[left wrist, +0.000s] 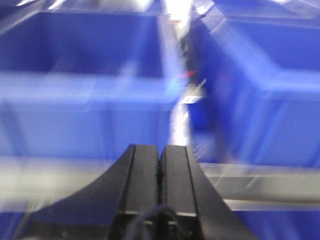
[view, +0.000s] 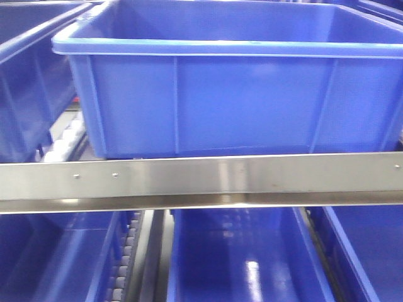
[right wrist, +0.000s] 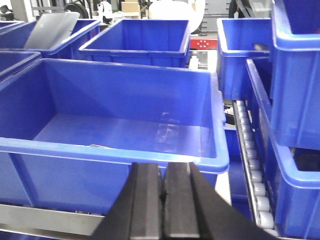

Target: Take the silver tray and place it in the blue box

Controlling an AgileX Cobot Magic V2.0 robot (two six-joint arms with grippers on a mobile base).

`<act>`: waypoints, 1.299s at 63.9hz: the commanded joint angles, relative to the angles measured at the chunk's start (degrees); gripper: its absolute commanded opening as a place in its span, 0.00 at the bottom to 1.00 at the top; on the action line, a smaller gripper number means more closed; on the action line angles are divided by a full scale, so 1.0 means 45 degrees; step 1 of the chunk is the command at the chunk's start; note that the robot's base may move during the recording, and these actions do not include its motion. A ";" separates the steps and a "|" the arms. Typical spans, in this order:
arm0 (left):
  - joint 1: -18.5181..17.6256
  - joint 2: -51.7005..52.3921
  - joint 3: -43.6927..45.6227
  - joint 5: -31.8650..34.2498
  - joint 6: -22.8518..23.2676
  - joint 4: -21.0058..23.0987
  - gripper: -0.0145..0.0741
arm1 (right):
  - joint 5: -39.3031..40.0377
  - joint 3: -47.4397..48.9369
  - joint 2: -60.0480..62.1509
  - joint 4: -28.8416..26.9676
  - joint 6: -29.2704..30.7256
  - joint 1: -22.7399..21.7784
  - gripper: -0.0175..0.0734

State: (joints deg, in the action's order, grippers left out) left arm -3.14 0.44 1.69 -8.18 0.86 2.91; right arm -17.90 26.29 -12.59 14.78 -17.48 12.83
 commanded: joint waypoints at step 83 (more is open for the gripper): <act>0.0378 0.0282 -0.0700 0.1731 -0.0090 0.0269 0.05 | 0.1238 -0.0007 -0.0217 -0.1912 0.2490 -0.1312 0.25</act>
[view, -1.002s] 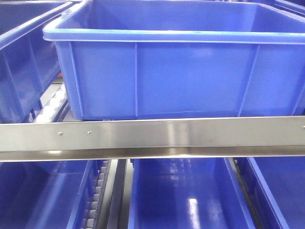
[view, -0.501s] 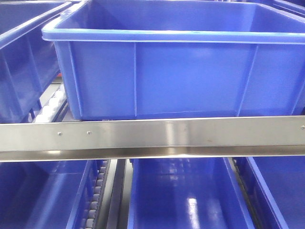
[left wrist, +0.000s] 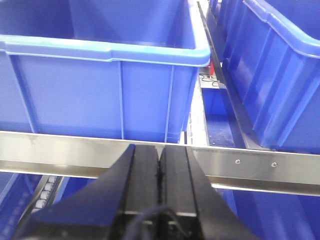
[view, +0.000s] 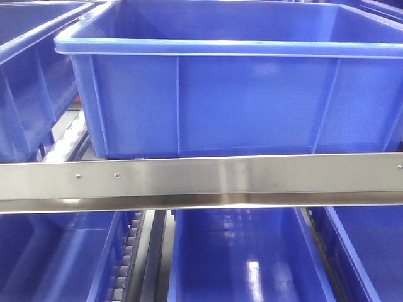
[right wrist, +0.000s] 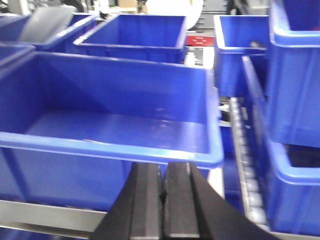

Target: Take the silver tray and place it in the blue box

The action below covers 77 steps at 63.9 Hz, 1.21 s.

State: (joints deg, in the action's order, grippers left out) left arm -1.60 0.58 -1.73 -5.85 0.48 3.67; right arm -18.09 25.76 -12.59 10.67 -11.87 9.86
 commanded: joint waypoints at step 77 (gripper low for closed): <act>0.0034 0.0253 0.0060 0.1214 -0.0003 0.0101 0.05 | 0.4175 -0.6153 0.3184 -0.2559 0.2414 -0.3236 0.25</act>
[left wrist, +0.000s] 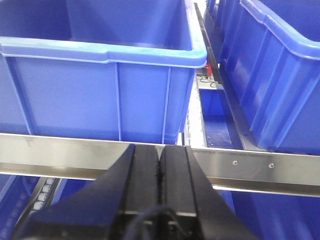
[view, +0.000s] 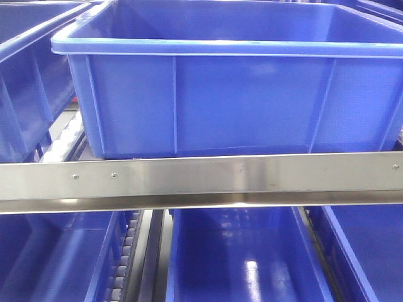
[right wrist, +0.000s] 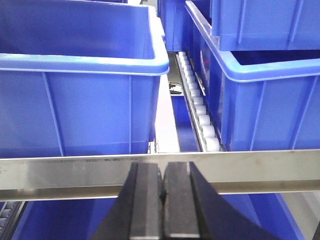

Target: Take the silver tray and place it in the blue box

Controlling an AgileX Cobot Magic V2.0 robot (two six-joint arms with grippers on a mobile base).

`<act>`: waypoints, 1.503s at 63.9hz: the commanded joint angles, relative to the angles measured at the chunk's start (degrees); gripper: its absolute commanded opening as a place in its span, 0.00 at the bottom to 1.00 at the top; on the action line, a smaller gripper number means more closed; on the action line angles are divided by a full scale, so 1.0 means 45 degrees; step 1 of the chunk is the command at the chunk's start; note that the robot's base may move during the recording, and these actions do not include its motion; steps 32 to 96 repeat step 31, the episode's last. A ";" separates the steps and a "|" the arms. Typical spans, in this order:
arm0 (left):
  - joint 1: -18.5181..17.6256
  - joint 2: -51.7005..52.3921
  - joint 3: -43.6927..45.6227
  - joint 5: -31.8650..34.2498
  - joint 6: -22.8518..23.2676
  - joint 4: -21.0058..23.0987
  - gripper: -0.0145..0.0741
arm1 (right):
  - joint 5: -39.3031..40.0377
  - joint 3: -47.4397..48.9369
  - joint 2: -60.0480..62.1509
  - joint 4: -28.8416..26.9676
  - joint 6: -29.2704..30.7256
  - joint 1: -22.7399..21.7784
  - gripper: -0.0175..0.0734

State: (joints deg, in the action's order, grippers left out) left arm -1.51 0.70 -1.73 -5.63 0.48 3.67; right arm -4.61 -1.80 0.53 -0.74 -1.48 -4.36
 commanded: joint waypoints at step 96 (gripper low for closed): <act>0.0014 0.0226 0.0060 0.1163 -0.0003 0.0101 0.05 | 0.1180 -0.0028 0.0269 -0.0021 0.0107 -0.0076 0.25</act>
